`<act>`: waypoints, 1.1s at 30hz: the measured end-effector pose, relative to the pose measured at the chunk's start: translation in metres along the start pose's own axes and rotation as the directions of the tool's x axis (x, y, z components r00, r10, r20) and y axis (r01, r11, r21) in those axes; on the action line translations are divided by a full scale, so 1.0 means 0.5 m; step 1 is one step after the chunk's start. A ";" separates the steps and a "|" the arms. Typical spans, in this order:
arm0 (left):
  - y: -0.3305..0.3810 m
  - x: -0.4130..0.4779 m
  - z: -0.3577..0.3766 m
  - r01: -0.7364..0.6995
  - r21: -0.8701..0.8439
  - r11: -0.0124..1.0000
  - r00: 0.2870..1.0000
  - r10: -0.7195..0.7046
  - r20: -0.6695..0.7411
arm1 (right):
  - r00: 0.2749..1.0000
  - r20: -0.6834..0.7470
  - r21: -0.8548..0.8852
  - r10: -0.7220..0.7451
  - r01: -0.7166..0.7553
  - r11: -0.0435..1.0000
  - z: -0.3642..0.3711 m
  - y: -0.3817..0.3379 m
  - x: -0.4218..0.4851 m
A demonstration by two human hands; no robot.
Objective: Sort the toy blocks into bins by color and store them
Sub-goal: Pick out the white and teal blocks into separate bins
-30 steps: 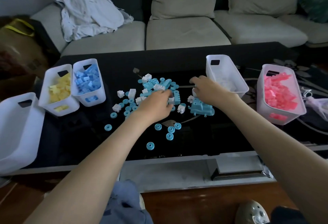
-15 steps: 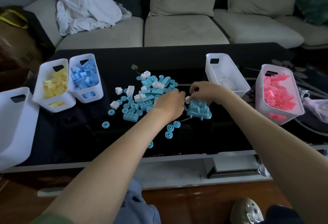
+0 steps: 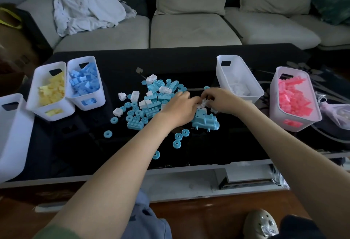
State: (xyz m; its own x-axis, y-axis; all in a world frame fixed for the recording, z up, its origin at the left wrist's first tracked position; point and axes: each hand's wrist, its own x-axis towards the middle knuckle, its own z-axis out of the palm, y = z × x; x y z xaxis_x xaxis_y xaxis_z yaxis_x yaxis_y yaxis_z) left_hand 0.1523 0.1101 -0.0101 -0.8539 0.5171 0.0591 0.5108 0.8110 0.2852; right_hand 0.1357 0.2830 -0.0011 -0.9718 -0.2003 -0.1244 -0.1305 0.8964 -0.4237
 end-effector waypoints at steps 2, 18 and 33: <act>0.000 0.008 0.005 -0.010 0.053 0.999 1.000 0.009 0.010 | 1.000 0.015 -0.050 0.004 -0.004 0.999 0.000 0.001 -0.004; 0.007 0.014 0.016 -0.046 0.121 0.992 0.995 0.055 -0.079 | 0.999 -0.035 -0.105 -0.037 0.033 0.994 0.036 0.000 -0.007; 0.009 0.012 0.031 0.079 0.128 0.989 0.982 -0.055 -0.182 | 0.990 -0.116 0.125 -0.079 0.093 0.988 0.065 0.042 -0.039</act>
State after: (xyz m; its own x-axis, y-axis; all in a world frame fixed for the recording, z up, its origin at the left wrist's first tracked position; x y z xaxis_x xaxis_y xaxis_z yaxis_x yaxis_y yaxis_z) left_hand 0.1508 0.1210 -0.0231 -0.8846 0.4131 0.2164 0.4500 0.8779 0.1637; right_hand 0.1583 0.2927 -0.0366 -0.9747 -0.2232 0.0138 -0.1948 0.8172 -0.5424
